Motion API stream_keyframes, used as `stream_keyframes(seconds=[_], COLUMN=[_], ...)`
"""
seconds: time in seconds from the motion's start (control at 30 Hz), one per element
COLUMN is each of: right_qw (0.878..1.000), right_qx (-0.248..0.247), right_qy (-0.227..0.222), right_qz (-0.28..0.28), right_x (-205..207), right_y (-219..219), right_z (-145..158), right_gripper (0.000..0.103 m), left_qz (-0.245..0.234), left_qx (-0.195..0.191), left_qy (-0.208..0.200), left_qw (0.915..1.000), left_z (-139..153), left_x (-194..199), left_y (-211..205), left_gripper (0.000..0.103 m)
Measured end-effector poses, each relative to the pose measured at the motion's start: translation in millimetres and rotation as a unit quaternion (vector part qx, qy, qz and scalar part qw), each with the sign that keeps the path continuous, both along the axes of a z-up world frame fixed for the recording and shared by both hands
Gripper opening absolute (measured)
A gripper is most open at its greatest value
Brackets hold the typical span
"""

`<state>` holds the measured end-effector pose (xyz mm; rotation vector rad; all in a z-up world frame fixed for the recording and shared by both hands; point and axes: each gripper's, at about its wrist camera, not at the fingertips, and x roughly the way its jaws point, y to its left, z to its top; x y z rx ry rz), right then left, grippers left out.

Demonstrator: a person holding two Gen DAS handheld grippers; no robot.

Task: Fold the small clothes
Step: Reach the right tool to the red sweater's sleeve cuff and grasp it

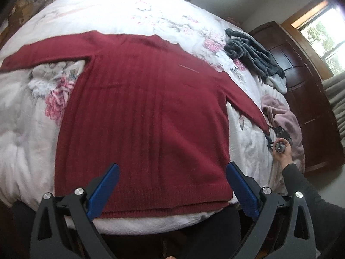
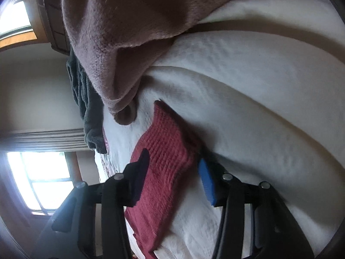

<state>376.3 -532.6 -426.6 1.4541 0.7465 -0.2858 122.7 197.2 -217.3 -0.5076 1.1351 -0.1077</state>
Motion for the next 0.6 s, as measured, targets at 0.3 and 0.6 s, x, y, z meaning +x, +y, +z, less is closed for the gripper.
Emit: stream_keyframes(seconds=[0.3,0.6], right_qw=[0.993,0.953], right_qx=[-0.105,-0.252], right_qy=[-0.024,-0.091], right_qz=[0.043,0.143], right_x=[20,58], right_y=[18,107], right_z=[75,220], right_gripper=[0.007,0.007], left_qz=[0.031,0.081], left_qx=[-0.023,-0.085], left_qy=[-0.016,-0.037], left_qw=[0.9991,0.9924], left_z=[9,12], left_x=[-10,-18], left_y=[27,73], left_gripper=[0.099,0.099])
